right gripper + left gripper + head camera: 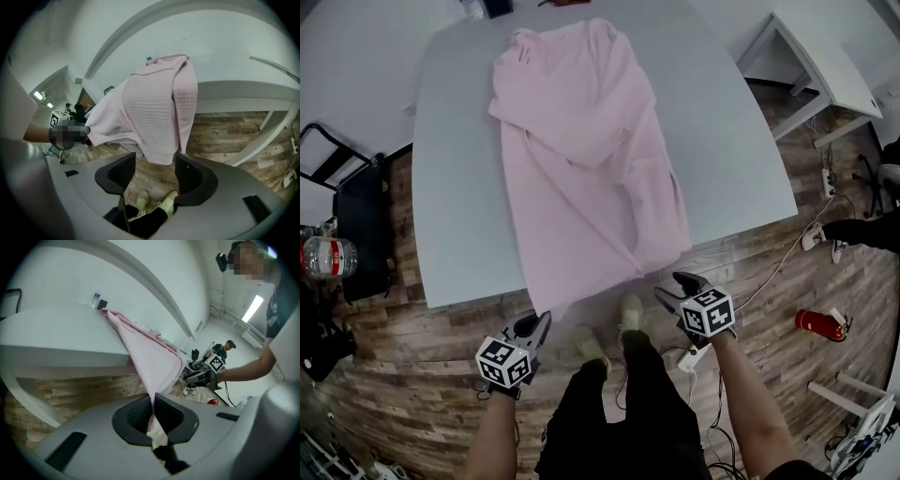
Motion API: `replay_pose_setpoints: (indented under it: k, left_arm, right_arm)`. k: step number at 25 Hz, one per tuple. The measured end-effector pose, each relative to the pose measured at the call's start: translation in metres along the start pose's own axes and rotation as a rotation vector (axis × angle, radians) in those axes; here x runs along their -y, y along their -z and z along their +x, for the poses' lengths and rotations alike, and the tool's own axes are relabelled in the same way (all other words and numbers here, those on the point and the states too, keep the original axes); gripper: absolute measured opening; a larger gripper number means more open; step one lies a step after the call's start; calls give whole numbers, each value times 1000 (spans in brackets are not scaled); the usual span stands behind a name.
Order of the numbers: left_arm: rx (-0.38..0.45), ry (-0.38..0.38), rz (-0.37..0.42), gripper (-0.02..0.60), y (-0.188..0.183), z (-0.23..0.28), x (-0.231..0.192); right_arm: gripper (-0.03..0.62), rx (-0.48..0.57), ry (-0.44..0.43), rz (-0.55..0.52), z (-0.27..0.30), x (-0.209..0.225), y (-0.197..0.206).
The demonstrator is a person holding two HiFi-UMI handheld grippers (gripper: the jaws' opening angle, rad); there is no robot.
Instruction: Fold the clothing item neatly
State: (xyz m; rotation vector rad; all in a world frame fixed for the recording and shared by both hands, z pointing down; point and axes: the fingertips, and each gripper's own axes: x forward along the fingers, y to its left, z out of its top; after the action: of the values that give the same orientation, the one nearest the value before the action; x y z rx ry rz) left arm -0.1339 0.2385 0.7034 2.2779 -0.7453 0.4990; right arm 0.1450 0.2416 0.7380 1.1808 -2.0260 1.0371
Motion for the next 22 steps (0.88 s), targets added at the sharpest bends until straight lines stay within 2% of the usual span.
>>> replay_pose_setpoints:
  k: [4, 8, 13, 17, 22]
  left_arm:
    - [-3, 0, 59, 8, 2, 4, -4]
    - [1, -22, 162, 8, -1, 4, -5]
    - [6, -99, 303, 8, 0, 9, -11]
    - [39, -133, 336, 8, -2, 15, -17]
    - [87, -131, 335, 17, -4, 30, -29]
  right_arm:
    - [273, 38, -88, -53, 21, 15, 1]
    - [284, 72, -171, -129, 36, 12, -2]
    - [306, 134, -220, -185, 44, 18, -9]
    - [325, 230, -265, -227, 41, 18, -32]
    - [327, 245, -279, -310, 47, 17, -36]
